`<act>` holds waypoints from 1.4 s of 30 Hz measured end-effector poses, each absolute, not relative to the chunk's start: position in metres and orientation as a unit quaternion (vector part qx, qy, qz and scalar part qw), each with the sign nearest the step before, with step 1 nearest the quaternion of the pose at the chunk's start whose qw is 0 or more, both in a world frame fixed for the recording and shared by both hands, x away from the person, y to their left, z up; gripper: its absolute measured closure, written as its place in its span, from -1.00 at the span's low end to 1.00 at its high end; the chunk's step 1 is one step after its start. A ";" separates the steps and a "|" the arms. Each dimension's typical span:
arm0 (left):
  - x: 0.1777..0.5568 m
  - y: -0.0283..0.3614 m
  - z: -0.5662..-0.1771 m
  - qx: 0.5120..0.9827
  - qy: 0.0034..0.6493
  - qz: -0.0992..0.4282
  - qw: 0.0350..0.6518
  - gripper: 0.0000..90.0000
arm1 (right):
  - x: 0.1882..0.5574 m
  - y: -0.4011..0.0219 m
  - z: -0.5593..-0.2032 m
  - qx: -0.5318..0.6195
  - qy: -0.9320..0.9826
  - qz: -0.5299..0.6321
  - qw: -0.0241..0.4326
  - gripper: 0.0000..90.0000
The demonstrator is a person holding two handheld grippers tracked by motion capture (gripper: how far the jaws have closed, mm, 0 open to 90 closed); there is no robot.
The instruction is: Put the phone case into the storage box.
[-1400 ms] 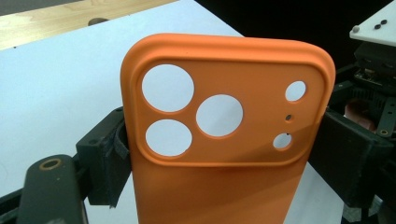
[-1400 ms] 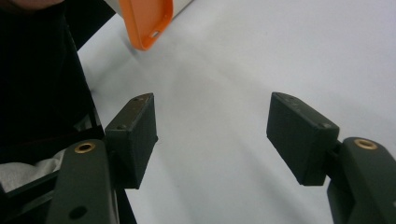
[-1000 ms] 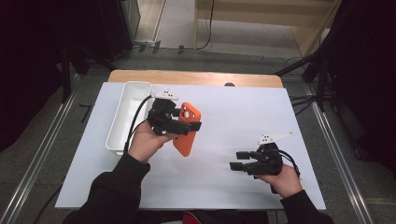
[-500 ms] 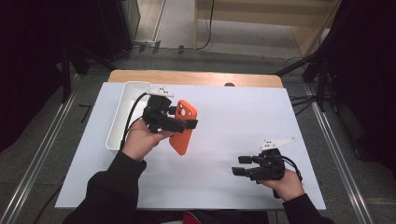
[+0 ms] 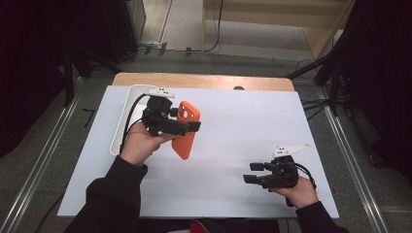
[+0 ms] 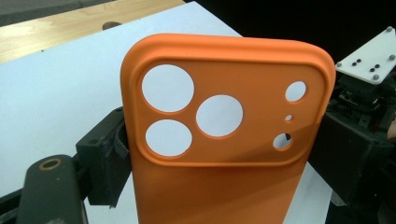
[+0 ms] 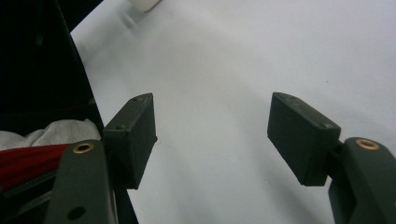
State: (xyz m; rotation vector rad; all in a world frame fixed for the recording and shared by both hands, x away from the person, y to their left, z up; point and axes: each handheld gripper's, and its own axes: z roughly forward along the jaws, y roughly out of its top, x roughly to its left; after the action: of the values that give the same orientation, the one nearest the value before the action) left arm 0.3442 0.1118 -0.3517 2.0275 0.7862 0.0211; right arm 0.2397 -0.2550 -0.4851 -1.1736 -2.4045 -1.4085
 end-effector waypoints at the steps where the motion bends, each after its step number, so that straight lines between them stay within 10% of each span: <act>1: 0.344 0.113 -0.351 0.824 0.322 0.008 0.467 -0.65 | 0.240 -0.255 -0.485 -0.386 -0.795 -0.465 0.058 -0.31; 42: 0.348 0.153 -0.330 0.812 0.350 0.040 0.464 -0.65 | 0.240 -0.257 -0.486 -0.396 -0.787 -0.469 0.061 -0.33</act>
State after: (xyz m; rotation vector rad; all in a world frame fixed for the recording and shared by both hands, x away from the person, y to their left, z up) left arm 0.3477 0.1535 -0.3300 1.9957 0.8610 0.0980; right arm 0.2401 -0.2572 -0.4859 -1.1987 -2.3806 -1.4192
